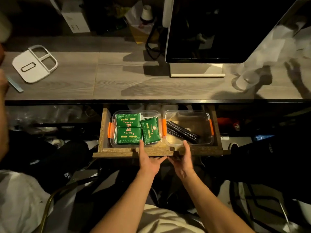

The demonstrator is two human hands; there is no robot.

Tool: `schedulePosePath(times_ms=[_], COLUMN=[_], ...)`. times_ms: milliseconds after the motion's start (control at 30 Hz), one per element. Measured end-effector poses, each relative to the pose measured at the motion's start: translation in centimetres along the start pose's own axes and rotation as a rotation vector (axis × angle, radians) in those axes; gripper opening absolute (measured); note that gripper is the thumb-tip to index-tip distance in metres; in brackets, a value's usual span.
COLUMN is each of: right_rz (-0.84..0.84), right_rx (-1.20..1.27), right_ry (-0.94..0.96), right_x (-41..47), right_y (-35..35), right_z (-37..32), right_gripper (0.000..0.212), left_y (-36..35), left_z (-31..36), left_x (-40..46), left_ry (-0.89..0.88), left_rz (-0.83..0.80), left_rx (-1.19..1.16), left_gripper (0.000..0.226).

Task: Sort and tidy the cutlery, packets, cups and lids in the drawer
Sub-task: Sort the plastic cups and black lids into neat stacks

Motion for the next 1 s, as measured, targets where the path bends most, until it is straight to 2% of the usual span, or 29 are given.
schedulePosePath(times_ms=[200,333,467,600,733,867,1000], right_rz=[0.078,0.095,0.086,0.063,0.022,0.020,0.034], right_rx=[0.062,0.080,0.051,0.019,-0.015,0.015,0.002], right_ry=[0.065,0.114,0.129,0.135,0.137,0.131,0.122], right_x=[1.1,1.7,2.4,3.5,4.6,6.2,7.9], right_y=[0.5,-0.4,-1.5,-2.5,-4.3,-6.5,-8.6], right_z=[-0.4,-2.0,-3.4,-5.0,-7.5,-10.4,-12.7], right_gripper=[0.064,0.055,0.058,0.060,0.072,0.061,0.067], left_y=[-0.6,-1.6,-2.9,-4.6,-7.0,-10.1,-12.9], left_z=[0.1,0.7,1.4,2.0,2.9,3.8,4.6], left_x=[-0.5,0.7,2.0,3.5,5.2,7.5,9.3], left_ry=[0.025,0.035,0.044,0.028,0.012,0.011,0.007], left_rz=[-0.011,-0.073,-0.116,-0.109,-0.124,-0.123,-0.074], left_rx=[0.035,0.063,0.115,0.104,0.104,0.084,0.065], left_gripper=[0.076,0.084,0.096,0.095,0.094,0.099,0.084])
Point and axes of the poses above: each hand's wrist, its own x-axis towards the middle knuckle, its own y-axis out of the back of the hand, z = x × y, the point moved 7 cm from there along x, towards the middle knuckle, and after that the axes turned 14 degrees about -y, right-handed, at the moved point
